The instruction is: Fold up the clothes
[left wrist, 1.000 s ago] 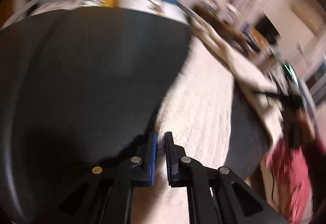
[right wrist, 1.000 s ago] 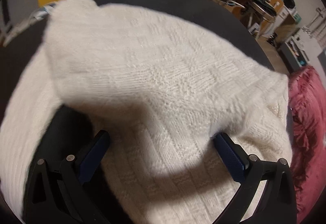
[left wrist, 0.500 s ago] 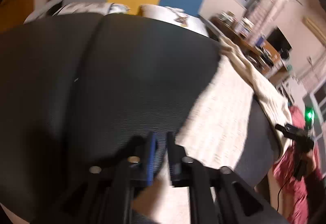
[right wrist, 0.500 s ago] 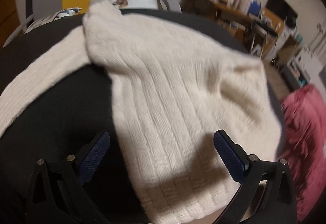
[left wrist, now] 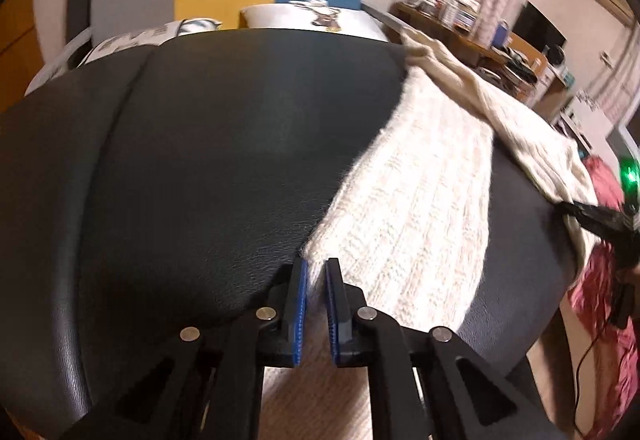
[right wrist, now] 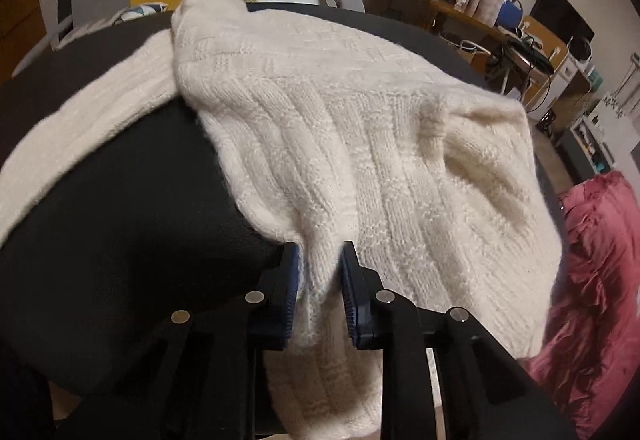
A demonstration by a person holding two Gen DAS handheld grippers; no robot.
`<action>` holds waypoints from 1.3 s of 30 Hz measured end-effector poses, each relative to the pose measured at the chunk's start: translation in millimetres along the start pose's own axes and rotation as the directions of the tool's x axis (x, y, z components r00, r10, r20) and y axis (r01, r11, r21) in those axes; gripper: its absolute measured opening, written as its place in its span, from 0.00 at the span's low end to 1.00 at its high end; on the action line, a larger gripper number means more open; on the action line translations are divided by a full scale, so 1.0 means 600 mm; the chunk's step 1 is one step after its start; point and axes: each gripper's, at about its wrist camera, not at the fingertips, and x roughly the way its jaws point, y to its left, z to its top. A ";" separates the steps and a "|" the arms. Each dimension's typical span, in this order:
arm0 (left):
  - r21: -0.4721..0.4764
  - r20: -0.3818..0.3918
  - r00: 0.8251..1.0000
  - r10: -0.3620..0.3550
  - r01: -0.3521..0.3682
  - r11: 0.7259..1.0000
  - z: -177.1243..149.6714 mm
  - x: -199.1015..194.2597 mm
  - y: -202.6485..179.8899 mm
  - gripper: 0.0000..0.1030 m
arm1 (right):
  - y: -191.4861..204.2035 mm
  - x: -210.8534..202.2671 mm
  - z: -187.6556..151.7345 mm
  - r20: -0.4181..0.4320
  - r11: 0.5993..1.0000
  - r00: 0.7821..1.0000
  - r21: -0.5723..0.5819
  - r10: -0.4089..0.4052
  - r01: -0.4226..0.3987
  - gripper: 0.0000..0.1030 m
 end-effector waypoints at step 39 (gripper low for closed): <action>-0.058 0.011 1.000 -0.017 0.018 0.998 0.041 -0.001 0.068 0.10 | 0.067 -0.026 0.002 0.070 0.988 0.998 -0.152 -0.007 0.017 0.62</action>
